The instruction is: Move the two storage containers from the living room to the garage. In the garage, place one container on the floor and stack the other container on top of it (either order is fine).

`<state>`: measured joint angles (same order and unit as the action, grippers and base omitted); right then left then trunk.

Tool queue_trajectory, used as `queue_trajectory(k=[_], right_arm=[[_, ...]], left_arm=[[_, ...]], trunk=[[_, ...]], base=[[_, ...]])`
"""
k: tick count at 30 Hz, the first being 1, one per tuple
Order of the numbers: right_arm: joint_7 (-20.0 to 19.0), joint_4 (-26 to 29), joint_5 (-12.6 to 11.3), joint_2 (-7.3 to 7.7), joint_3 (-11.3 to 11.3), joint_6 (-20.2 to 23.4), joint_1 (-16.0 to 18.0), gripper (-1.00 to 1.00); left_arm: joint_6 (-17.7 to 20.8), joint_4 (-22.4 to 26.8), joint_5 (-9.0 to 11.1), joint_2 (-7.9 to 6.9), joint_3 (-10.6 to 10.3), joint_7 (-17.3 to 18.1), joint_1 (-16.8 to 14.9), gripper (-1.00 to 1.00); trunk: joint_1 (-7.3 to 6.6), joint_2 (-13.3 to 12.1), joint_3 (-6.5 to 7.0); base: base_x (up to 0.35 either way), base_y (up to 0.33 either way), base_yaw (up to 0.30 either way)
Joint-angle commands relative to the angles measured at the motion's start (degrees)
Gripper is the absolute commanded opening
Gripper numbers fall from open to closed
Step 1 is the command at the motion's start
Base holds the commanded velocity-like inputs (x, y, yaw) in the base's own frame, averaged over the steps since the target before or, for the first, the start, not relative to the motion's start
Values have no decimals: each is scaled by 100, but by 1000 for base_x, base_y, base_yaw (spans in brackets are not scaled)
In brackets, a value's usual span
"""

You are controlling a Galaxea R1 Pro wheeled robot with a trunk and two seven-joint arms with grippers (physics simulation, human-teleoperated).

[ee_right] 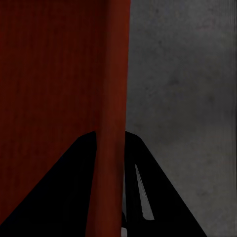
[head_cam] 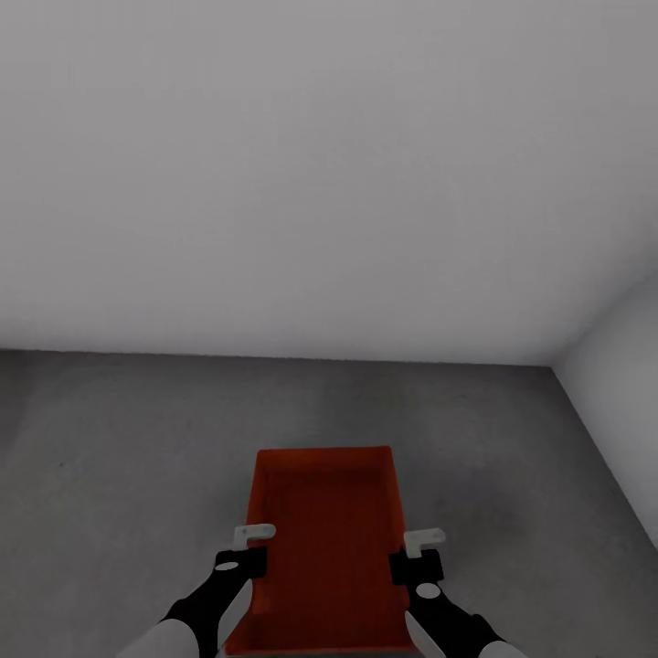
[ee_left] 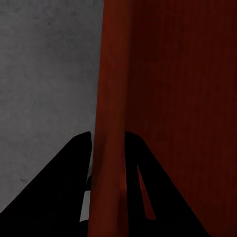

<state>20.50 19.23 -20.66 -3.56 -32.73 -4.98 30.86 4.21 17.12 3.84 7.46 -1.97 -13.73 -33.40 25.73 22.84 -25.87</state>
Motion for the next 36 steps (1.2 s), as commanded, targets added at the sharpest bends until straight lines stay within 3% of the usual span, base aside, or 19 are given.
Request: queue_trajectory(k=[1, 8, 18, 36], right_arm=[[464, 10, 53, 57, 91, -47, 8, -100], [464, 10, 53, 57, 91, -47, 8, -100], [506, 10, 53, 58, 93, -47, 8, -100], [534, 10, 53, 58, 91, -47, 8, -100]], left_arm=[[45, 7, 11, -8, 186, -77, 1, -100], [45, 10, 11, -8, 187, -77, 1, -100], [45, 10, 11, -8, 188, -77, 0, -100], [45, 11, 13, -8, 188, -77, 1, -100]], trunk=[[6, 8, -7], [6, 8, -7], [6, 8, -7], [6, 8, -7]], base=[[321, 0, -299], [321, 0, -281], [274, 0, -34], [20, 0, 0]])
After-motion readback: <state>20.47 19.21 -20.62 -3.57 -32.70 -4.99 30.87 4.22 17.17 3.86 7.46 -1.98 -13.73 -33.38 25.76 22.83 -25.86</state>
